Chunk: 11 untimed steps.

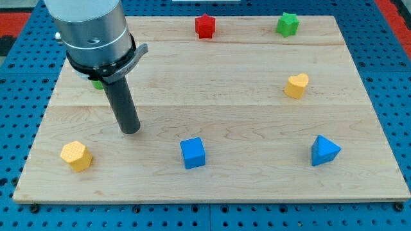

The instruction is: Move the blue cube to the top right of the yellow hexagon

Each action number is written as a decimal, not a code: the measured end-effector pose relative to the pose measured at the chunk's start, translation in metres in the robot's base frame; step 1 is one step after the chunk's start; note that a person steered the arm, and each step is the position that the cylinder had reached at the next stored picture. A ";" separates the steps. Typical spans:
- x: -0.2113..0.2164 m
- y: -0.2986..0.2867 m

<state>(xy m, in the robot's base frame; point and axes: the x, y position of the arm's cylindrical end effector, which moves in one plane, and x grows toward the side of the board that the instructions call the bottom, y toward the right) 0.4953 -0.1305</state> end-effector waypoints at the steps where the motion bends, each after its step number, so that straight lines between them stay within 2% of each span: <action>1: 0.000 0.000; 2: -0.012 0.010; 3: -0.011 0.093; 4: 0.027 0.173; 6: 0.062 0.125; 7: 0.072 0.078; 9: 0.049 -0.027; 11: 0.036 0.026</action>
